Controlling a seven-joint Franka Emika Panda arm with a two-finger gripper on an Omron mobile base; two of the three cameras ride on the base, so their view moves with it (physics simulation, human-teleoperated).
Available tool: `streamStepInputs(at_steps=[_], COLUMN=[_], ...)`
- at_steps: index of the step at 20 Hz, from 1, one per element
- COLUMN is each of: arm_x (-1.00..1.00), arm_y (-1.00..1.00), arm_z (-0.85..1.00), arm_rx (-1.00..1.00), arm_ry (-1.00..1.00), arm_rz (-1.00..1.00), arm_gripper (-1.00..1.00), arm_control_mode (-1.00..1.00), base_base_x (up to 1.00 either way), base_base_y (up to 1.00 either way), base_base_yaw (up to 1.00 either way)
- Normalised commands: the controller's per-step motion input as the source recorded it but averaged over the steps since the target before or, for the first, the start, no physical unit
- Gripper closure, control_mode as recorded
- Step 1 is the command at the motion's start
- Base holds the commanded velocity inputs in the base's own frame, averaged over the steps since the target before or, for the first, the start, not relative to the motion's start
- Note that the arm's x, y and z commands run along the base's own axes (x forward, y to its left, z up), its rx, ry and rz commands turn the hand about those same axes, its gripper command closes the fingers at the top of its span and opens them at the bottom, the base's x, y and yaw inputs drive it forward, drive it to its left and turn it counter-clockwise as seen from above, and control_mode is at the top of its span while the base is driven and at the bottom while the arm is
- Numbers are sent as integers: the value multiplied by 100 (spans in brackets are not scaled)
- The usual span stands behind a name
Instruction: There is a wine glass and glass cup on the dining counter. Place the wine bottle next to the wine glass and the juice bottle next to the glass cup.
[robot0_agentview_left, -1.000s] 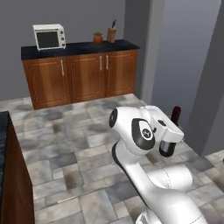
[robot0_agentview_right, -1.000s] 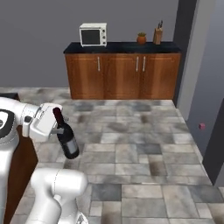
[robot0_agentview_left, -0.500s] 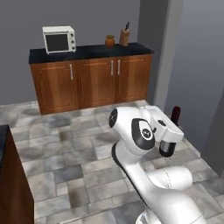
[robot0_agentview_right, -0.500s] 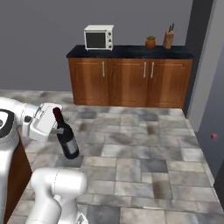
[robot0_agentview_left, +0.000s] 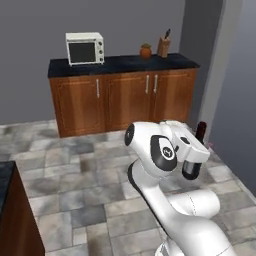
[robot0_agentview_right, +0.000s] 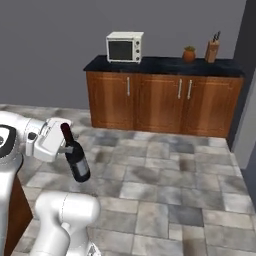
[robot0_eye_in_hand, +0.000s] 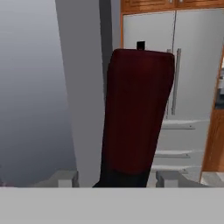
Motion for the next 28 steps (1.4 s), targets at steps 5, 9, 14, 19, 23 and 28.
streamStepInputs(at_steps=[5,9,14,19,23,28], arm_x=[0,0,0,0,0,0], arm_y=[0,0,0,0,0,0], arm_z=[0,0,0,0,0,0], arm_rx=[0,0,0,0,0,0], arm_ry=[0,0,0,0,0,0], arm_rz=[0,0,0,0,0,0], arm_gripper=[100,100,100,100,100,100], arm_control_mode=[100,100,100,100,100,100], base_base_x=[64,46,35,28,31,39], base_base_y=[-14,-8,-5,-4,-5,-8], base_base_yaw=[39,58,66,70,66,60])
